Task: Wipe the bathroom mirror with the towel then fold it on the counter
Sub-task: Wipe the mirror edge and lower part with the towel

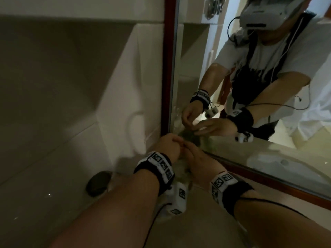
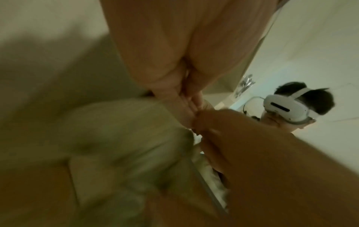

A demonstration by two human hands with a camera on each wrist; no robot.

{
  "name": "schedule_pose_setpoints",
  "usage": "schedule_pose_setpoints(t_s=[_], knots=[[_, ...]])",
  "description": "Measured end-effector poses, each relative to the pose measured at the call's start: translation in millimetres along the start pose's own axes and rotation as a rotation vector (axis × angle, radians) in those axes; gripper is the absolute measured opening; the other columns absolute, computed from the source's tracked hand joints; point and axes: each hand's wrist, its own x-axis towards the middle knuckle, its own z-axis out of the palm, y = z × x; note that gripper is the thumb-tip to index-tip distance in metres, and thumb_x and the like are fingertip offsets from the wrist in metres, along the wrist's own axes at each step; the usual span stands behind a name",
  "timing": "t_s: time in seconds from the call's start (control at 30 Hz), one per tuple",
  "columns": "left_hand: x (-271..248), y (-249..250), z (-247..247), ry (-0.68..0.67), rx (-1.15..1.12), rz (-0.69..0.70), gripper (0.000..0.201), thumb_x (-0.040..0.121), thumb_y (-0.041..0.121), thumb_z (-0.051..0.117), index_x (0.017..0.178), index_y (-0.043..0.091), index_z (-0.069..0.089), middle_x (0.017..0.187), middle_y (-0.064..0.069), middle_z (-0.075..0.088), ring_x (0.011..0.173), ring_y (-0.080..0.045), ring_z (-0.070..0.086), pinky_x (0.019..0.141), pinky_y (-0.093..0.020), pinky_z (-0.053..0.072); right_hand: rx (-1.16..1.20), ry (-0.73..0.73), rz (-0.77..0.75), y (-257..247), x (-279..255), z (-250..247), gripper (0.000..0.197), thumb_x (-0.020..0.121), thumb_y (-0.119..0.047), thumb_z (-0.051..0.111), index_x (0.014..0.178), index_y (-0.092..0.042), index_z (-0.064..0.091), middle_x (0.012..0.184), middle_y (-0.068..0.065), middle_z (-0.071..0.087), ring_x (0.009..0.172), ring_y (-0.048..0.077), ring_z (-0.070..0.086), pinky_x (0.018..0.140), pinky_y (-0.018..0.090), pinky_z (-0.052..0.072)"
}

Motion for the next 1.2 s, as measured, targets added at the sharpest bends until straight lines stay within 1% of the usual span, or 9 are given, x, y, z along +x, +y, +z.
schedule_pose_setpoints(t_s=[0.23, 0.33, 0.57, 0.63, 0.73, 0.9, 1.0, 1.1, 1.2], knots=[[-6, -46, -3, -0.025, 0.282, 0.003, 0.030, 0.092, 0.000, 0.049, 0.081, 0.021, 0.068, 0.104, -0.011, 0.073, 0.102, -0.032, 0.068, 0.093, -0.044, 0.058, -0.066, -0.197, -0.020, 7, 16, 37, 0.053, 0.101, -0.027, 0.049, 0.152, -0.024, 0.034, 0.141, 0.005, 0.045, 0.129, 0.031, 0.047, 0.105, 0.044, 0.045], [-13, -72, -10, -0.163, 0.670, -0.052, 0.020, 0.097, 0.010, 0.050, 0.097, 0.012, 0.069, 0.105, -0.006, 0.067, 0.094, -0.023, 0.061, 0.083, -0.032, 0.052, 0.204, -0.478, 0.126, 1, 11, 67, 0.059, 0.100, -0.045, 0.048, 0.155, -0.034, 0.029, 0.158, 0.003, 0.034, 0.139, 0.030, 0.042, 0.114, 0.045, 0.038], [-24, -128, -3, -0.393, 0.765, -0.188, 0.012, 0.101, 0.012, 0.054, 0.105, 0.002, 0.059, 0.104, -0.023, 0.059, 0.099, -0.035, 0.059, 0.090, -0.036, 0.049, 0.341, -0.546, 0.272, -8, 1, 139, 0.101, 0.074, -0.083, 0.056, 0.155, -0.047, 0.007, 0.166, -0.006, 0.000, 0.152, 0.033, 0.013, 0.121, 0.052, 0.023], [-27, -141, 0, -0.445, 0.845, -0.220, 0.032, 0.098, 0.017, 0.061, 0.126, 0.001, 0.058, 0.105, -0.016, 0.058, 0.097, -0.031, 0.056, 0.098, -0.039, 0.048, 0.336, -0.525, 0.288, -9, 12, 157, 0.083, 0.085, -0.066, 0.060, 0.154, -0.043, 0.020, 0.165, 0.005, 0.008, 0.148, 0.039, 0.021, 0.119, 0.052, 0.029], [-28, -165, 4, -0.574, 0.882, -0.238, 0.089, 0.085, 0.030, 0.079, 0.158, 0.016, 0.029, 0.154, -0.008, 0.041, 0.140, -0.032, 0.043, 0.117, -0.044, 0.035, 0.365, -0.501, 0.318, -1, 20, 160, 0.067, 0.093, -0.057, 0.053, 0.153, -0.039, 0.028, 0.161, 0.004, 0.029, 0.141, 0.033, 0.038, 0.112, 0.047, 0.038], [-17, -154, 7, -0.559, 0.633, -0.198, 0.142, 0.048, 0.087, 0.076, 0.161, 0.035, 0.008, 0.162, 0.016, 0.020, 0.150, -0.020, 0.026, 0.121, -0.035, 0.029, 0.873, -0.405, 0.509, 19, 25, 100, 0.066, 0.087, -0.019, 0.068, 0.147, -0.017, 0.040, 0.115, 0.004, 0.057, 0.099, 0.024, 0.058, 0.072, 0.026, 0.047], [-17, -124, -3, -0.408, 0.407, -0.154, 0.130, 0.043, 0.072, 0.091, 0.151, 0.035, 0.031, 0.147, 0.016, 0.046, 0.129, -0.020, 0.056, 0.092, -0.027, 0.058, 1.115, -0.338, 0.619, 24, 23, 53, 0.051, 0.083, -0.007, 0.061, 0.131, -0.019, 0.050, 0.106, 0.015, 0.063, 0.088, 0.029, 0.062, 0.069, 0.039, 0.052], [-38, -63, -13, -0.353, 0.271, -0.045, 0.089, 0.058, 0.050, 0.096, 0.135, 0.032, 0.058, 0.128, 0.009, 0.067, 0.115, -0.017, 0.065, 0.099, -0.043, 0.056, 1.305, -0.212, 0.610, 25, 15, 6, 0.033, 0.080, 0.009, 0.053, 0.104, -0.013, 0.060, 0.091, 0.011, 0.058, 0.080, 0.027, 0.056, 0.067, 0.035, 0.050], [-57, -13, -24, -0.286, 0.056, 0.001, 0.050, 0.076, 0.010, 0.088, 0.117, 0.025, 0.064, 0.114, 0.002, 0.072, 0.103, -0.020, 0.068, 0.091, -0.038, 0.059, 1.611, -0.119, 0.612, 24, -2, -41, 0.034, 0.087, 0.013, 0.043, 0.103, -0.011, 0.063, 0.108, 0.017, 0.064, 0.104, 0.038, 0.061, 0.087, 0.054, 0.055]])
